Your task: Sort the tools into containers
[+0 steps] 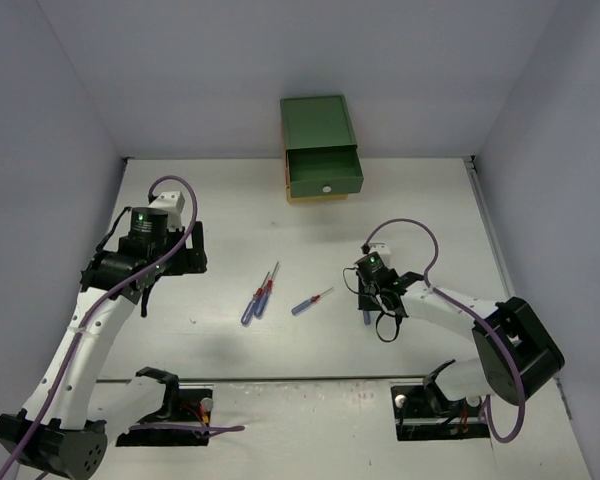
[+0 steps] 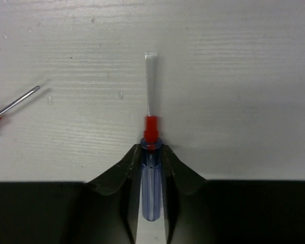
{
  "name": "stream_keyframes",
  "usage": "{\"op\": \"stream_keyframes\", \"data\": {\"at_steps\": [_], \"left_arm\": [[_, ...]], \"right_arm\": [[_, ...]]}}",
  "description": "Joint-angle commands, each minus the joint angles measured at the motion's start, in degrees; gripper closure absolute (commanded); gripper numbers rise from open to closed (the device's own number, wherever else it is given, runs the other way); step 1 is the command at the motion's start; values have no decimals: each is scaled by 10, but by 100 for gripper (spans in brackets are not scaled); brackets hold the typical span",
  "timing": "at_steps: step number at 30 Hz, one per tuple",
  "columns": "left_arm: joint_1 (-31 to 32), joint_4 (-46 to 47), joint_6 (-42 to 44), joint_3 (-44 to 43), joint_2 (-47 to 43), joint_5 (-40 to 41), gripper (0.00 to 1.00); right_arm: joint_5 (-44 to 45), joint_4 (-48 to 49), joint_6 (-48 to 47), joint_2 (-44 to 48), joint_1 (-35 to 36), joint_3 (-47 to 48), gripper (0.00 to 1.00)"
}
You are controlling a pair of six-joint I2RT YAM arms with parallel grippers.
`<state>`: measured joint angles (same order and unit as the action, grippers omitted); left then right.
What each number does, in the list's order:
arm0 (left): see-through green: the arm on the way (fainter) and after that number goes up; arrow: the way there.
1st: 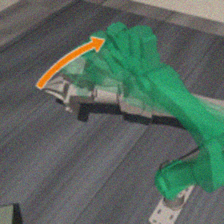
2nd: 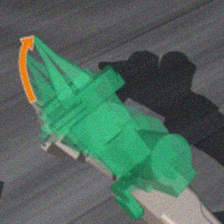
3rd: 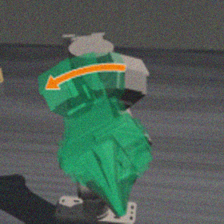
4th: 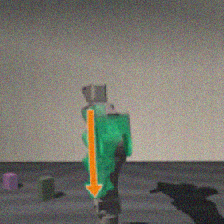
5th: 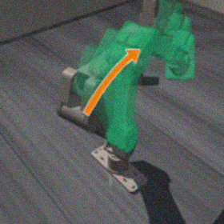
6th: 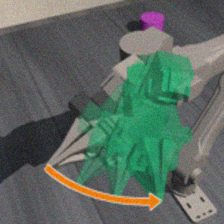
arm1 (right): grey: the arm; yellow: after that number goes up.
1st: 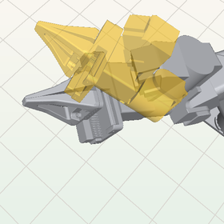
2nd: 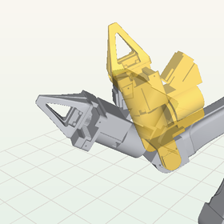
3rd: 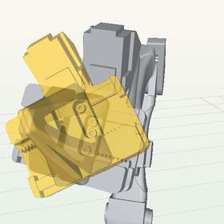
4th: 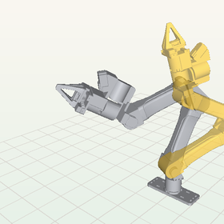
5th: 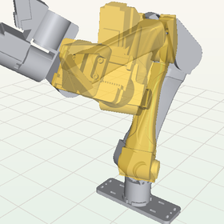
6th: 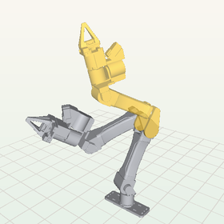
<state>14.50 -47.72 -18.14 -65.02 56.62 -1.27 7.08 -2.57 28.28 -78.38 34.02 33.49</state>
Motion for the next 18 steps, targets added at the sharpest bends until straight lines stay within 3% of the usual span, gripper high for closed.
{"op": "stream_keyframes", "data": {"at_steps": [1,3,6,10,18], "left_arm": [[0,18,-4,-7,-6,1,25],[0,18,-5,-8,-4,-1,25],[0,18,-3,-10,-4,-2,25],[0,18,-2,-10,-5,-4,25],[0,17,-2,3,-9,-28,25]], "right_arm": [[21,-4,1,12,5,17,93],[38,-13,-19,28,5,34,100],[67,-33,-80,67,4,91,100],[87,-34,-251,82,5,220,100],[21,-34,-635,-60,-1,496,100]]}}
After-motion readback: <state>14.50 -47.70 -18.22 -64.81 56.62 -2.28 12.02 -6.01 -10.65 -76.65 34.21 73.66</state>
